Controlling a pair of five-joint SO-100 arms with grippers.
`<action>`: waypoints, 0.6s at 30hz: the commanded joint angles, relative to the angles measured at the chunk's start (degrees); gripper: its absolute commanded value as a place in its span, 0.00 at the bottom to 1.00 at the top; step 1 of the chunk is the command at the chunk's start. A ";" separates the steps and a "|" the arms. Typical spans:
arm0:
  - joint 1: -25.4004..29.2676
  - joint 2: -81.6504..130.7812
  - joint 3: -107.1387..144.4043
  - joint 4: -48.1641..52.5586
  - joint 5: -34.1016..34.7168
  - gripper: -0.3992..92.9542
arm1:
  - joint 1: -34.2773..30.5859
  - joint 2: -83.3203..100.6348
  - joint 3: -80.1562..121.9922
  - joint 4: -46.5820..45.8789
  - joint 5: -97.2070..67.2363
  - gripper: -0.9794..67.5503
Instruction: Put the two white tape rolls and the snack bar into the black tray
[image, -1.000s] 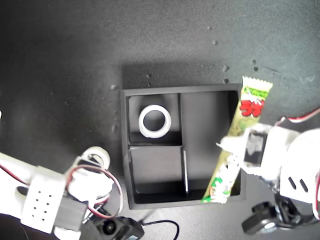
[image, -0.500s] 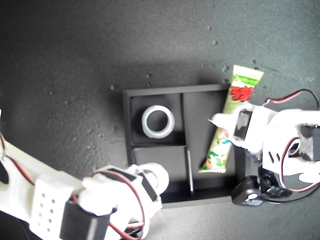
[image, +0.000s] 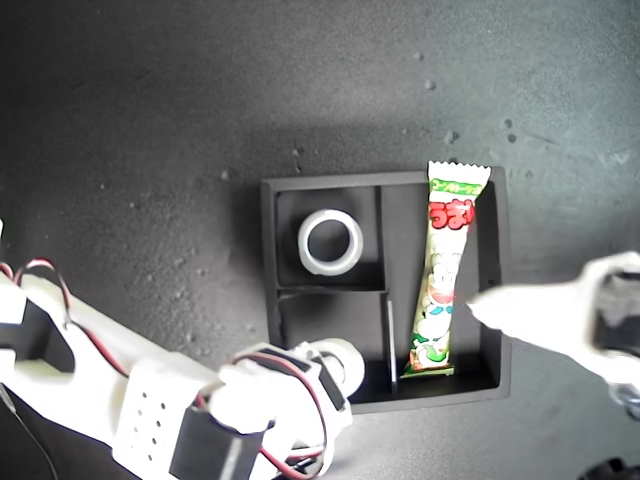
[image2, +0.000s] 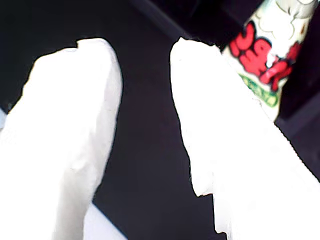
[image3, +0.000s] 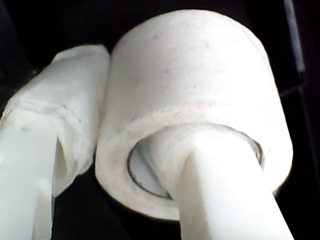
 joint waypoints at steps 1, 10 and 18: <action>-0.18 -0.18 -2.46 0.88 0.70 0.04 | -0.97 0.88 -8.53 0.88 3.78 0.01; 0.18 2.90 -2.37 0.97 1.58 0.15 | 0.62 1.93 -10.02 1.05 12.13 0.01; -4.39 42.10 33.31 1.05 -2.02 0.01 | 4.13 9.32 -11.60 1.14 25.49 0.00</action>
